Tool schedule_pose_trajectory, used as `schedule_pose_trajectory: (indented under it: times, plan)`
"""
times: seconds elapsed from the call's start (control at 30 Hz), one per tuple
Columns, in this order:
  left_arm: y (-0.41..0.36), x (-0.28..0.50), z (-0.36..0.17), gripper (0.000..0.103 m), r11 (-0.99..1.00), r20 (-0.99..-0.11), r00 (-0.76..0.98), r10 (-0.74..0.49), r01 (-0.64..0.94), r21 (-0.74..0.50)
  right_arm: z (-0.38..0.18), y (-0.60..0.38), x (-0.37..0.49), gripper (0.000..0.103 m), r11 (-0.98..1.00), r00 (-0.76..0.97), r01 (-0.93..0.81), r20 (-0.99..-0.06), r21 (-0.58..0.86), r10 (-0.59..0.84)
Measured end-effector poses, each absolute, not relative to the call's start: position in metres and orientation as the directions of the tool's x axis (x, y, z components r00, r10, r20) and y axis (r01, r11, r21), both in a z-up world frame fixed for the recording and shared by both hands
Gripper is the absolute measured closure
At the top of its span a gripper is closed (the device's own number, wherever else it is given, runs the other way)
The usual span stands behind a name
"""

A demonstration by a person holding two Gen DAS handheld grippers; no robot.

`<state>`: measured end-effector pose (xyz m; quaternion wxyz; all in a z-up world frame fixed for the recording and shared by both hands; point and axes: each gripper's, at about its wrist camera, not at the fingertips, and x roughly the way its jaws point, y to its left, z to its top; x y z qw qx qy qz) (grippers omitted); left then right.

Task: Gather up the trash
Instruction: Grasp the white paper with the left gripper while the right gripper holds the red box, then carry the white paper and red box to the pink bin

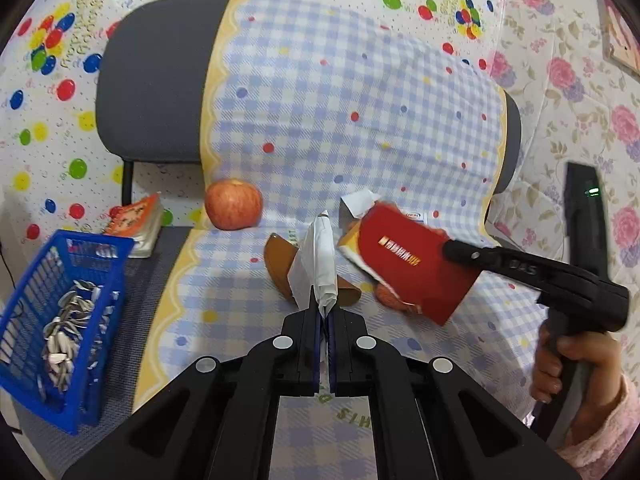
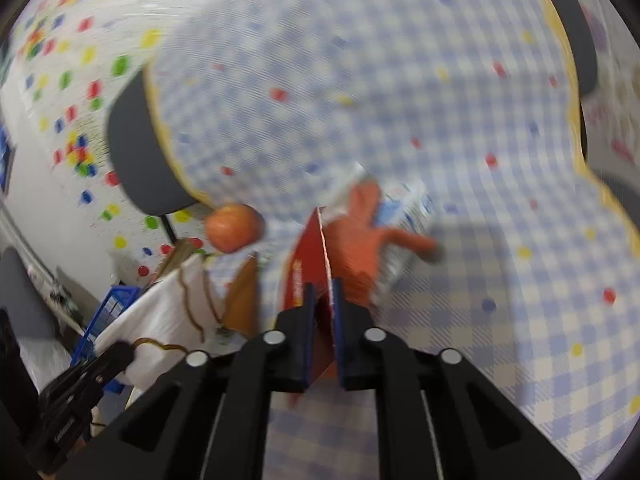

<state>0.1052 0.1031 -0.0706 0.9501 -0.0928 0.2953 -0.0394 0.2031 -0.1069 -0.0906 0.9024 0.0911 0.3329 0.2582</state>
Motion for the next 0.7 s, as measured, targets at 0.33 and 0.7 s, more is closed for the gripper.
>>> schedule_pose_trajectory:
  times: [0.33,0.7]
  plan:
    - [0.091,0.059,-0.033,0.100,0.976,-0.478,0.863,-0.164,0.071,-0.206,-0.030,-0.125,0.104,0.101,0.868,0.748,-0.461,-0.445,0.186,0.493]
    - [0.003,0.014,-0.042,0.100,0.939,-0.482,0.806,-0.343,0.290,-0.183,-0.042,-0.191,0.010,0.101,0.923,0.796,-0.344,-0.468,0.170,0.383]
